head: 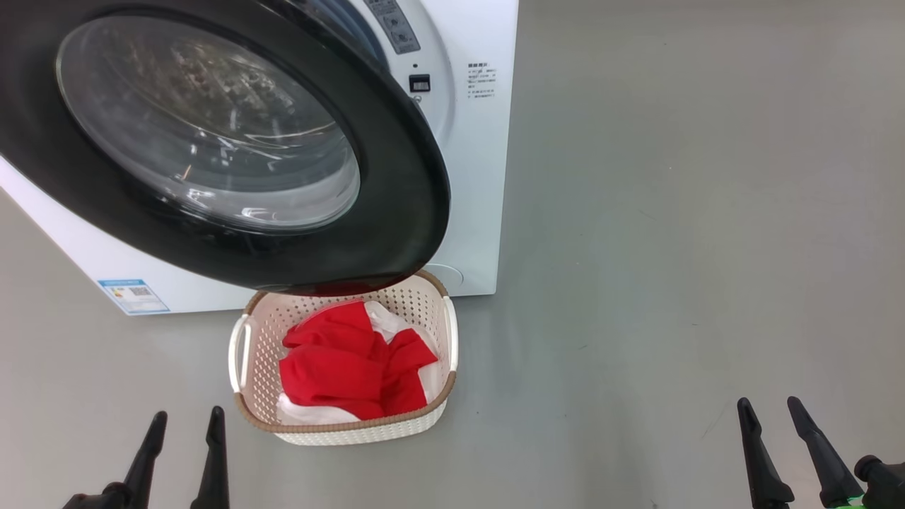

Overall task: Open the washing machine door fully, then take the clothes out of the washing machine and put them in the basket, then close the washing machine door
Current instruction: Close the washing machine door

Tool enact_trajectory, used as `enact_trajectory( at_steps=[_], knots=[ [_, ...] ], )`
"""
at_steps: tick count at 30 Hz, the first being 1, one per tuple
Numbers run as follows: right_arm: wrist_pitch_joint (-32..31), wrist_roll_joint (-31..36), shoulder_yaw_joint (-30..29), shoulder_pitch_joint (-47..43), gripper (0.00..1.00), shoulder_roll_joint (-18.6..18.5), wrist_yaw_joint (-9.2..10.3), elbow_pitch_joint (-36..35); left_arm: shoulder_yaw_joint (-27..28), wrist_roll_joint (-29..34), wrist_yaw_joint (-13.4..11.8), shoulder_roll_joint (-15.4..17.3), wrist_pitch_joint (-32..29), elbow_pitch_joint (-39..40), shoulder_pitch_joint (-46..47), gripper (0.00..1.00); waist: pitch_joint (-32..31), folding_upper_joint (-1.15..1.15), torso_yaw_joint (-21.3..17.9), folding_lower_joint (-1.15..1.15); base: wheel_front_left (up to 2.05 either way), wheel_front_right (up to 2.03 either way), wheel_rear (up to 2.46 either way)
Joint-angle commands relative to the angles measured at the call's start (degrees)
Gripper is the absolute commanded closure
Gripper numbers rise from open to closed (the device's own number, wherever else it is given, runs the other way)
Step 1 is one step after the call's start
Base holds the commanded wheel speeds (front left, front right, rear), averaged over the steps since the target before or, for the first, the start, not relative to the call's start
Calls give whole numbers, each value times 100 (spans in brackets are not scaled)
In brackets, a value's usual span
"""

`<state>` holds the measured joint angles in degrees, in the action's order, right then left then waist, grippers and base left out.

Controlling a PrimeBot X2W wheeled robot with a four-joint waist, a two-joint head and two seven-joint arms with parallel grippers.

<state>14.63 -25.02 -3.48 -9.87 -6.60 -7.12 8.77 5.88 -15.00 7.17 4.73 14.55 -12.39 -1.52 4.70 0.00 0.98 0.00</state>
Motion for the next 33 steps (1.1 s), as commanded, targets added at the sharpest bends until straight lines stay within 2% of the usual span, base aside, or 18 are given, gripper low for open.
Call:
enact_trajectory(
  at_steps=[1, 3, 4, 5, 6, 7, 12, 15, 17, 27, 33],
  knots=[
    [37, 37, 132, 108, 0, -89, -36, -145, 189, 36, 32, 54, 45, 139, 123, 0, 1, 0, 15, 0, 0, 0, 0],
    [37, 18, 181, 132, 0, -82, -36, -150, 171, 35, 32, 45, 45, 134, 136, 0, 14, 0, 40, 0, 0, 0, 0],
    [37, -4, 226, 148, 41, -86, -36, -140, 161, 34, 32, 37, 45, 131, 144, 0, 20, 0, 59, 0, 0, 0, 0],
    [37, -25, 262, 172, 73, -92, -36, -130, 148, 28, 32, 26, 45, 128, 155, 0, 33, 0, 88, 0, 0, 0, 0],
    [37, -45, 308, 209, 95, -99, -36, -125, 132, 23, 32, 14, 45, 129, 167, 0, 45, 0, 117, 0, 0, 0, 0],
    [37, -60, 357, 256, 100, -102, -36, -127, 118, 16, 32, -1, 45, 132, 178, 0, 59, 0, 148, 0, 0, 0, 0],
    [37, -122, 657, 632, 98, -106, -36, -87, -14, -82, 32, -80, 45, 82, 245, 0, 121, 0, 362, 0, 0, 0, 0],
    [37, -124, 922, 991, 82, -104, -36, -29, -106, -124, 32, -110, 45, 55, 302, 0, 156, 0, 514, 0, 0, 0, 0],
    [37, -124, 1195, 1287, 100, -137, -36, 29, -168, -148, 32, -127, 45, 38, 336, 0, 176, 0, 625, 0, 0, 0, 0],
    [37, -287, 2167, 2820, 100, -337, -36, 373, -395, -278, 32, -176, 45, 8, 502, 0, 324, 0, 1244, 0, 0, 0, 0],
    [37, -456, 2355, 3392, 100, -392, -36, 620, -646, -473, 32, -183, 45, 8, 661, 0, 550, 0, 1575, 0, 0, 0, 0]
  ],
)
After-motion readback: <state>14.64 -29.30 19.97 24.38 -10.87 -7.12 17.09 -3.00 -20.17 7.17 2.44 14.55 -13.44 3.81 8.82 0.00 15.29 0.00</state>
